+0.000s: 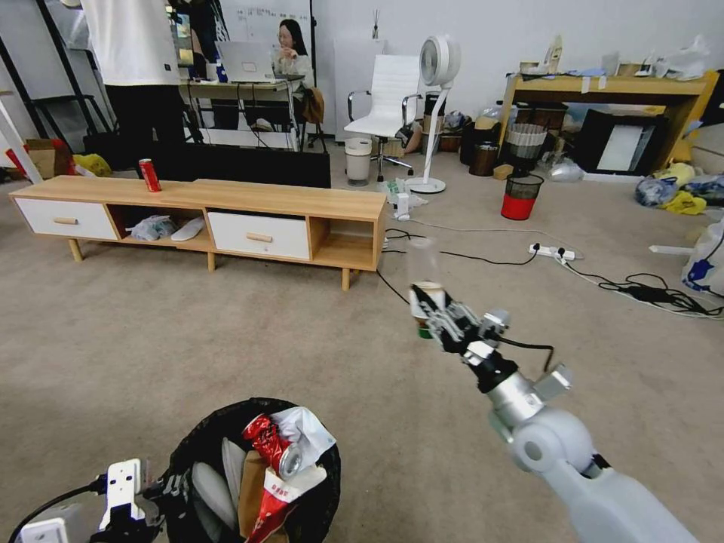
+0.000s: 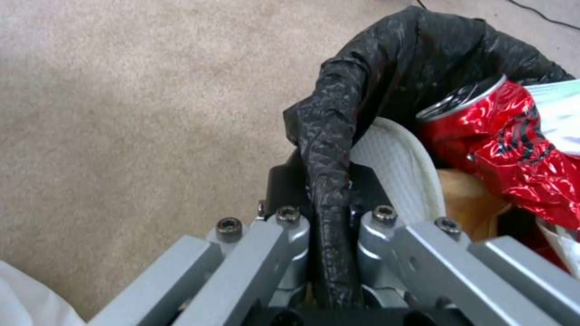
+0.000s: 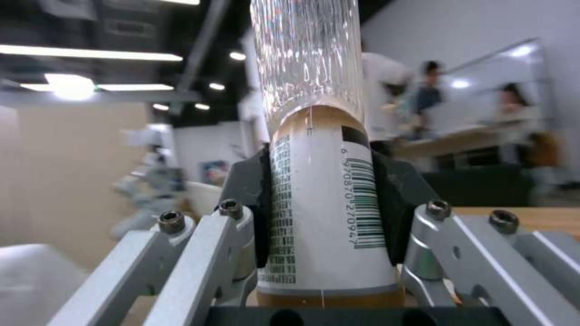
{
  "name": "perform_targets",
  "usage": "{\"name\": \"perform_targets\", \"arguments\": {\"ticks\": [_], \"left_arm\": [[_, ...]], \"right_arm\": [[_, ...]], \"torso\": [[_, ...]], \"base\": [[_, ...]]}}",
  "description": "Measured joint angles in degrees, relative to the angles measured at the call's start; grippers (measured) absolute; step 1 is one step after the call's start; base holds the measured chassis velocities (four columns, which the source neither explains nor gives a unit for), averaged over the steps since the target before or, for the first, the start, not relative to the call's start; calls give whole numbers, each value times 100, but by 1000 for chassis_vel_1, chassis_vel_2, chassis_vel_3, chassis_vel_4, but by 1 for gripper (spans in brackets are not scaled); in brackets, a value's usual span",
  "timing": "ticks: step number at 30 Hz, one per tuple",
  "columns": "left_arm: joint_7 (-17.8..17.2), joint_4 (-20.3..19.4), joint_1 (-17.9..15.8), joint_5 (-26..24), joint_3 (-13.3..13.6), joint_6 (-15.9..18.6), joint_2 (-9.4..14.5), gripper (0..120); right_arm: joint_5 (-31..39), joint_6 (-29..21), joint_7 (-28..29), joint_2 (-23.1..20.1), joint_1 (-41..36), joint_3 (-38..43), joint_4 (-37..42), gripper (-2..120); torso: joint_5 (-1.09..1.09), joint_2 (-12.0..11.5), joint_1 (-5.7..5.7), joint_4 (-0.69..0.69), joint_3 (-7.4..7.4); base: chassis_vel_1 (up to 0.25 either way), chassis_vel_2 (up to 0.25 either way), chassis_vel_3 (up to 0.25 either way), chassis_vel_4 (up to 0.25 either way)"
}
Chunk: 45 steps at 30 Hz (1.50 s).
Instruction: Pick up the trash bin and place the garbage on the floor into it.
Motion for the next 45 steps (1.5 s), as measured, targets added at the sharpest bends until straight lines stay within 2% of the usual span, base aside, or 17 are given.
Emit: {"name": "perform_targets", "arguments": {"ticks": [8, 13, 18, 20, 26, 31, 33, 45], "left_arm": [[-18, 0, -5, -15, 29, 21, -22, 4], [-28, 0, -20, -68, 26, 34, -16, 4], [-32, 0, -15, -108, 27, 40, -24, 4], [-32, 0, -10, -136, 19, 43, -18, 4], [-40, 0, -11, -174, 1, 51, 1, 4], [-40, 0, -20, -185, 1, 52, 14, 4], [-41, 0, -35, -203, 2, 54, 21, 4], [-46, 0, -62, -250, 10, 62, 27, 4]], "right_arm": [[477, 44, -275, 93, 1047, -1036, 26, 32], [777, 53, -435, 474, 1748, -1652, -62, 32], [779, 68, -653, 841, 1985, -1919, -277, 32], [730, 89, -721, 1136, 2078, -2078, -427, 32], [698, 106, -773, 1408, 2143, -2321, -520, 32], [767, 100, -887, 1242, 2117, -2525, -430, 32], [822, 83, -997, 1026, 2059, -2679, -338, 32], [794, 5, -1393, 374, 1710, -2826, -122, 32]], "torso": [[-1, 0, 0, 2, 0], [0, 0, 0, 0, 0], [0, 0, 0, 1, 0], [0, 0, 0, 1, 0], [0, 0, 0, 2, 0], [1, 0, 0, 1, 0], [1, 0, 0, -1, 0], [2, 0, 0, 0, 0]], "base": [[0, 0, 0, 0], [0, 0, 0, 0], [0, 0, 0, 0], [0, 0, 0, 0], [0, 0, 0, 0], [0, 0, 0, 0], [0, 0, 0, 0], [0, 0, 0, 0]]}}
